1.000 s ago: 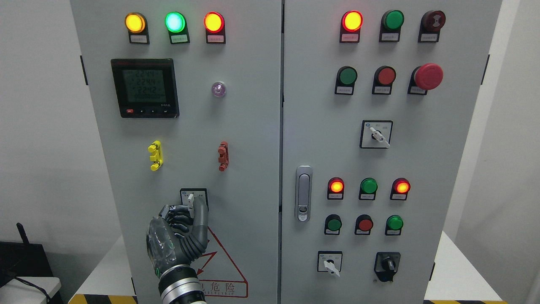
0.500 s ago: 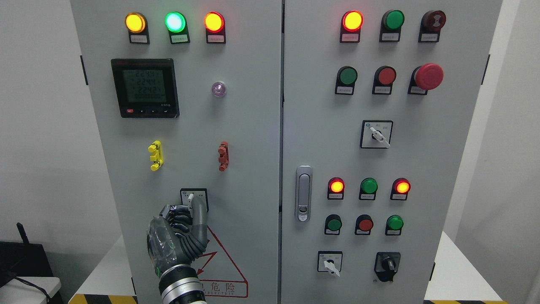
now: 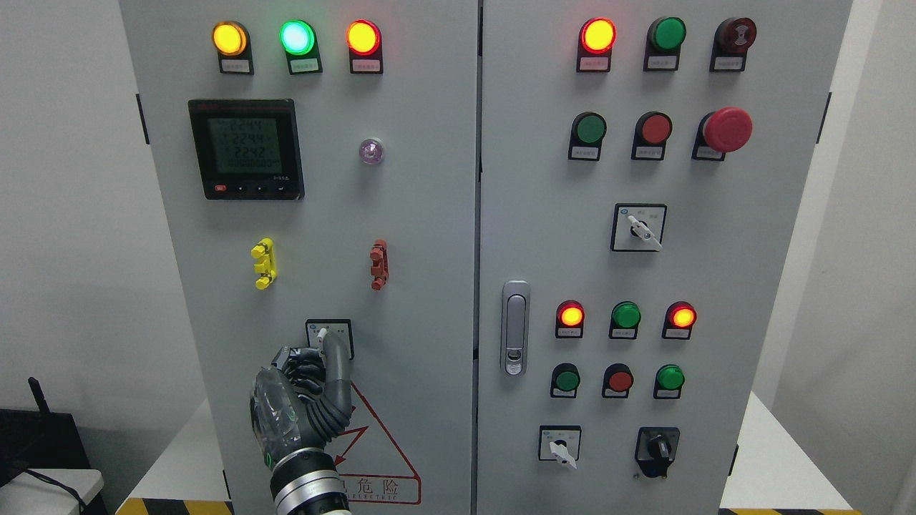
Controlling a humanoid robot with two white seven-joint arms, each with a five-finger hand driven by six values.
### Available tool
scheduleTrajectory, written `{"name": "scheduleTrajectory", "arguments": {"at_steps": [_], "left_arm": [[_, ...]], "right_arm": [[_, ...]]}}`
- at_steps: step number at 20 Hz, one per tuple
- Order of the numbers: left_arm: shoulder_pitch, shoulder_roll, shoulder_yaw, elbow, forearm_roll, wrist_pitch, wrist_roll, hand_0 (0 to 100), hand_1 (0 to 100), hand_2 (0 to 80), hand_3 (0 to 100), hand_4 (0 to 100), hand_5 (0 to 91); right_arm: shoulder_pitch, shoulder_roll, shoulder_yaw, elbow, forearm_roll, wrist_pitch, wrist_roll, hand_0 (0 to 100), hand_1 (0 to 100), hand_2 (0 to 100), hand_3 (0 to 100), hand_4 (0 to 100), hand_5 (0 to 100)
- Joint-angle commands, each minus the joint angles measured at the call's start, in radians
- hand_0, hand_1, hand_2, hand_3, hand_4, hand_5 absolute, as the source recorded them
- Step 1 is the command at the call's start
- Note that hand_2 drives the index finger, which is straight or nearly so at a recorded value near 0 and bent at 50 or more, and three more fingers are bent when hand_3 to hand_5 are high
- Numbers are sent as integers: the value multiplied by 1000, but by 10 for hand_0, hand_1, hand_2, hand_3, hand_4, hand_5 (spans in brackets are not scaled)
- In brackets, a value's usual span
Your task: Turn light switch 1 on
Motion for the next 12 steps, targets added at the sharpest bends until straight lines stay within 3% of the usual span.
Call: {"name": "scheduleTrajectory", "arguments": {"at_steps": [1,12], "left_arm": [[0,0,-10,-1,1,0,-2,538,320,616,824,846,758],[0,0,-14,-1,16,-1,-5,673,188,626,829,847,761]], "right_arm": [[0,0,0,-1,-18,0,-1,120,389,0,0,0,0],[0,0,0,-1,-18,0,-1,120,389,0,0,0,0]]}}
